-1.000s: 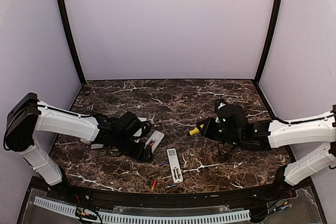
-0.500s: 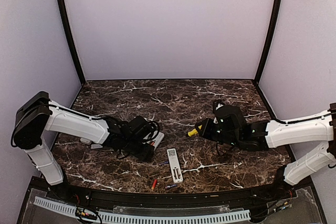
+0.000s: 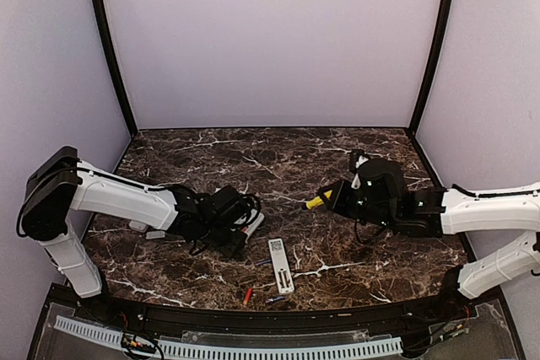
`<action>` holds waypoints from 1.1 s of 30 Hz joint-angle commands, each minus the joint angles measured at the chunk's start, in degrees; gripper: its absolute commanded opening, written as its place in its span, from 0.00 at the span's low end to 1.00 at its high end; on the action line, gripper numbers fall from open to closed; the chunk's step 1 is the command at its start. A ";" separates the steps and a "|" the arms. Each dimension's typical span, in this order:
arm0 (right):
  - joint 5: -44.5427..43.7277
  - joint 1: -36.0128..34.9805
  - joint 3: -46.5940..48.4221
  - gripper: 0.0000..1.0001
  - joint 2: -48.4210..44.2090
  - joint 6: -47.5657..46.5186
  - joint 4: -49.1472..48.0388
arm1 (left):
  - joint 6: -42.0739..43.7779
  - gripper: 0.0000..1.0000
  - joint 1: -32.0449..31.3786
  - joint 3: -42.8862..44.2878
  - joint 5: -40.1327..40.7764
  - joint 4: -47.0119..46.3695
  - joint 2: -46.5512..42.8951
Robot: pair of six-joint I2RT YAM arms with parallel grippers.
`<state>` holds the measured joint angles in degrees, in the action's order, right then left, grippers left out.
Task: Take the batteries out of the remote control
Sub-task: Pick up the remote control without the battery cover from the center of the board, then remove the battery from the remote control without the battery cover.
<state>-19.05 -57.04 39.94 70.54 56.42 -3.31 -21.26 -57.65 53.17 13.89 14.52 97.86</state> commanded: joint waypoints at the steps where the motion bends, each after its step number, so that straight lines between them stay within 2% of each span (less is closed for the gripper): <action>1: 2.47 2.68 2.38 0.00 -5.40 -3.24 0.60 | 8.20 0.25 1.57 6.26 -2.39 7.60 -7.07; 4: 8.14 5.57 3.12 0.00 -7.09 -5.65 1.07 | 14.52 0.25 4.16 9.95 -9.03 10.48 -10.49; 7: 13.22 7.44 4.16 0.00 -8.58 -10.05 0.90 | 24.65 0.25 5.00 12.28 -17.04 12.67 -12.28; 13: 27.93 12.50 8.14 0.00 -12.33 -19.81 4.57 | 32.13 0.23 5.47 9.47 -21.50 9.61 -13.00; 18: 37.80 14.09 12.24 0.00 -9.68 -25.03 10.28 | 34.29 0.22 3.93 6.40 -22.25 7.17 -13.43; 26: 48.82 13.97 13.00 0.00 -3.43 -26.27 7.44 | 34.66 0.22 -1.54 6.72 -25.70 7.23 -10.35; 30: 52.37 13.97 17.58 0.00 -0.41 -32.98 17.78 | 34.37 0.22 -3.28 7.44 -30.41 7.39 -9.70; 33: 57.28 13.97 19.60 0.00 1.21 -35.43 21.27 | 34.42 0.22 -4.04 7.43 -31.44 7.36 -9.75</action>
<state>30.20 -43.33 55.44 70.54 26.76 11.70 12.45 -60.86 59.72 -13.32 22.37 88.42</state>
